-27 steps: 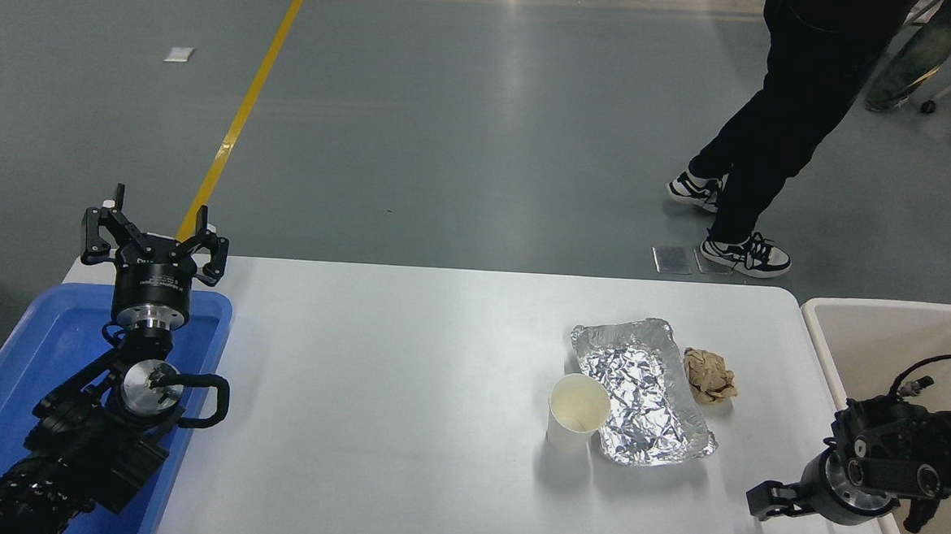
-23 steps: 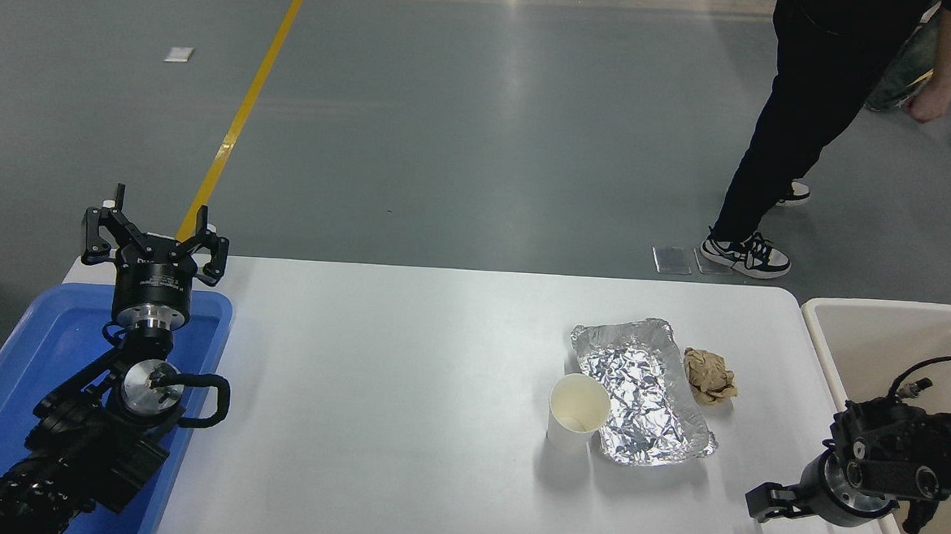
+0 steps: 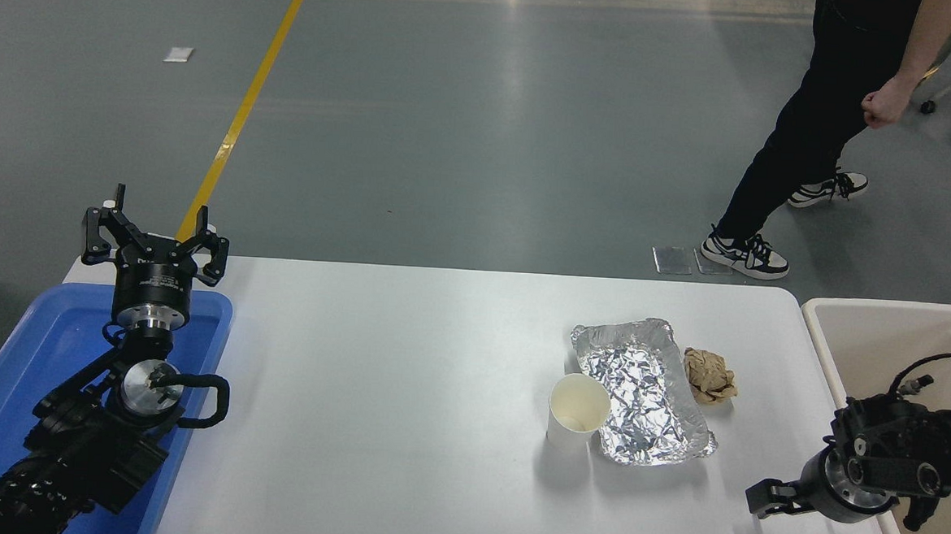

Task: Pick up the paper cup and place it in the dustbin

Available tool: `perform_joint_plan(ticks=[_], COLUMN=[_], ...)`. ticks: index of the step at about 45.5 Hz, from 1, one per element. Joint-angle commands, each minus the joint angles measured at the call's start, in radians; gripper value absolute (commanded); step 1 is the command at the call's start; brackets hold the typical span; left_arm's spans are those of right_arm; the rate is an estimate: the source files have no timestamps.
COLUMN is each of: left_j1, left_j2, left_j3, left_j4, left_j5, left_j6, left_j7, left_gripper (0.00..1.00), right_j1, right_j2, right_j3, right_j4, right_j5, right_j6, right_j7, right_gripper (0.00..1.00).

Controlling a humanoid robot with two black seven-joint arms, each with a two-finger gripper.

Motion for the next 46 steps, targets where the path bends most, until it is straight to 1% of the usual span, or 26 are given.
perform_joint_plan(ticks=[1,6,10,16,21,25,29,35,41,44,46], left_j1=[0.0,0.0,0.0,0.0,0.0,0.0,0.0,-0.002,-0.002,-0.002,-0.002], left_j2=[0.001,0.002,0.002,0.002,0.002,0.002,0.002,0.002,0.002,0.002,0.002], left_j3=[0.003,0.003,0.003,0.003,0.003,0.003,0.003,0.003,0.003,0.003,0.003], left_j4=[0.0,0.0,0.0,0.0,0.0,0.0,0.0,0.0,0.0,0.0,0.0], left_j5=[-0.001,-0.001,0.001,-0.001,-0.001,-0.002,-0.002,-0.004,-0.002,-0.002,-0.002], left_j6=[0.0,0.0,0.0,0.0,0.0,0.002,0.002,0.002,0.002,0.002,0.002], left_j7=[0.0,0.0,0.0,0.0,0.0,0.0,0.0,0.0,0.0,0.0,0.0], left_gripper=[0.99,0.99,0.99,0.99,0.99,0.99,0.99,0.99,0.99,0.99,0.99], right_j1=[0.244,0.413,0.566,0.795,0.96,1.088,1.178,1.214,1.292,1.318,1.33], right_j2=[-0.062,-0.095,-0.123,-0.122,-0.082,-0.048,-0.039,-0.027,0.045,0.091,0.124], right_j3=[-0.065,-0.099,-0.142,-0.231,-0.278,-0.308,-0.317,-0.343,-0.369,-0.357,-0.346], right_j4=[0.129,0.212,0.297,0.413,0.457,0.505,0.557,0.566,0.611,0.627,0.629], right_j5=[0.013,0.061,0.111,0.196,0.283,0.331,0.335,0.337,0.34,0.372,0.415], right_j6=[0.063,0.141,0.156,0.188,0.214,0.268,0.307,0.313,0.349,0.369,0.38], right_j7=[0.0,0.0,0.0,0.0,0.0,0.0,0.0,0.002,0.01,0.011,0.011], right_gripper=[1.0,1.0,1.0,1.0,1.0,1.0,1.0,1.0,1.0,1.0,1.0])
